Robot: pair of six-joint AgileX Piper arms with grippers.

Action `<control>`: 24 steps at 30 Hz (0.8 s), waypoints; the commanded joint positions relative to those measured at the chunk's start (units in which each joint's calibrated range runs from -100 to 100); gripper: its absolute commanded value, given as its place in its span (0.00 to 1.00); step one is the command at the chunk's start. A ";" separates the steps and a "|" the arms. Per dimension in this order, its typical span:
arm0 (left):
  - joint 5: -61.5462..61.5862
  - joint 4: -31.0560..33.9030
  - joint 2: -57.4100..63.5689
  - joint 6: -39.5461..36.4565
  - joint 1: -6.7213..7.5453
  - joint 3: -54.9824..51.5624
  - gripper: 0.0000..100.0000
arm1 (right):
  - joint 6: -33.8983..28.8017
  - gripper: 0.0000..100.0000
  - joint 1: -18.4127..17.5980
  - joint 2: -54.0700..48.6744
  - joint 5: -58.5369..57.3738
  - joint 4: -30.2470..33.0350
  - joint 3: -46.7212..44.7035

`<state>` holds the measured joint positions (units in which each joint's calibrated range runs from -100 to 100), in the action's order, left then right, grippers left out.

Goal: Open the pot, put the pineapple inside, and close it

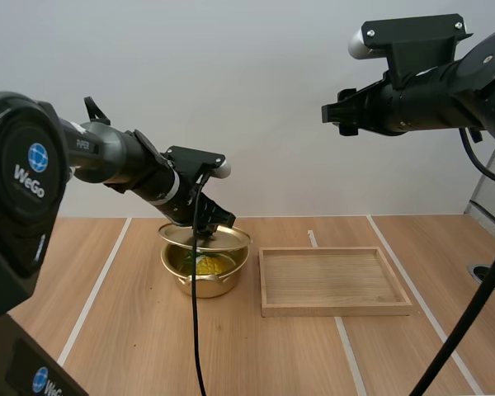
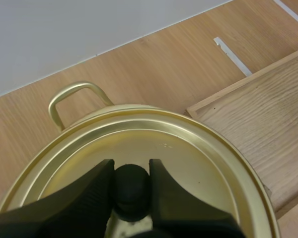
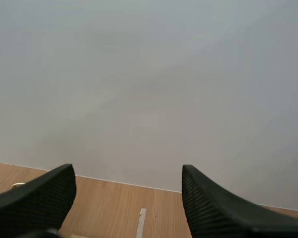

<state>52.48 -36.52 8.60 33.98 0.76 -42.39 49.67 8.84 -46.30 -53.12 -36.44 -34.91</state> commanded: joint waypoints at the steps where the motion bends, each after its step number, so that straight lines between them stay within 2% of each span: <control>1: -2.32 -0.96 -0.71 0.90 -0.01 -0.49 0.00 | -0.11 1.00 0.23 -0.73 -0.43 0.16 -0.07; 9: -8.87 -1.08 -2.66 3.82 -0.01 -3.14 0.00 | -0.11 1.00 0.23 -0.73 -0.43 0.16 -0.07; 16: -8.82 -6.38 -2.82 8.13 -0.01 -3.25 0.00 | -0.11 1.00 0.23 -0.73 -0.43 0.16 -0.07; 24: -9.42 -6.15 -4.86 8.59 -0.01 -3.25 0.00 | -0.11 1.00 0.23 -0.73 -0.83 0.16 -0.07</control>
<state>44.83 -41.63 5.07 42.02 0.76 -45.64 49.67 8.84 -46.30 -53.12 -36.44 -34.91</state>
